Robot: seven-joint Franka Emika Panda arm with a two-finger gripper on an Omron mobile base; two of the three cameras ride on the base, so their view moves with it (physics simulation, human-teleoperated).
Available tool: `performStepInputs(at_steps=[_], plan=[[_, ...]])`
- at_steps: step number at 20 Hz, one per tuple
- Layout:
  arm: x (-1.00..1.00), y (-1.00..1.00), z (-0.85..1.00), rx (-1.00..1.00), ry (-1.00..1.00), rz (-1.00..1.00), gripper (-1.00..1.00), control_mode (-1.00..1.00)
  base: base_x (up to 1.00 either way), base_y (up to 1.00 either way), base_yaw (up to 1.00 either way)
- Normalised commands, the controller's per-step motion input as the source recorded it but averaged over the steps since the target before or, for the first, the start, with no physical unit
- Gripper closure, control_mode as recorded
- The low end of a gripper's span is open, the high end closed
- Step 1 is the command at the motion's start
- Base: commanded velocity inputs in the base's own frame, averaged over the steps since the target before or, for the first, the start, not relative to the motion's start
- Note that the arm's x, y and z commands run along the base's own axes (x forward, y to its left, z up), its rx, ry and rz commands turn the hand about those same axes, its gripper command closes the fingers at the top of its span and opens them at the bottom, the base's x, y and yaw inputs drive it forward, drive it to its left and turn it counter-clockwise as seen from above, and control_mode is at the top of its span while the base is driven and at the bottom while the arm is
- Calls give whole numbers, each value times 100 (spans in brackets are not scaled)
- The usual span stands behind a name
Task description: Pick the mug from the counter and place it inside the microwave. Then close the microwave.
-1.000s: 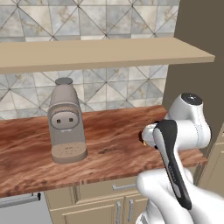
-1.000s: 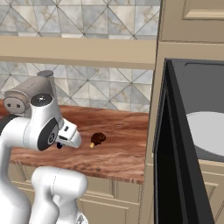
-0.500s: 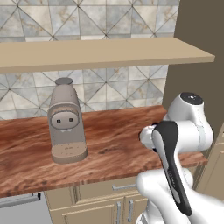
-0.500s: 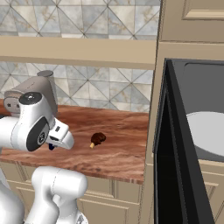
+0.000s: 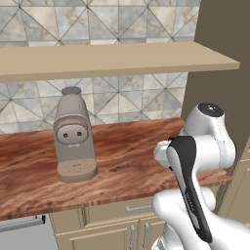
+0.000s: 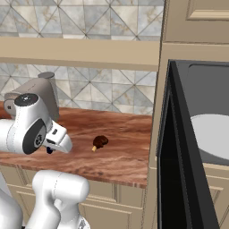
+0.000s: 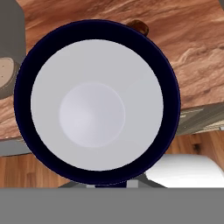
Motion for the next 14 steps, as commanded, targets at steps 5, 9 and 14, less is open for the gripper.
performStepInputs(at_steps=[5,9,14], plan=[[0,0,0,0,0,0,100,-100,0,0,0],[0,0,0,0,0,0,100,-100,0,0,0],[0,0,0,0,0,0,100,-100,0,0,0]])
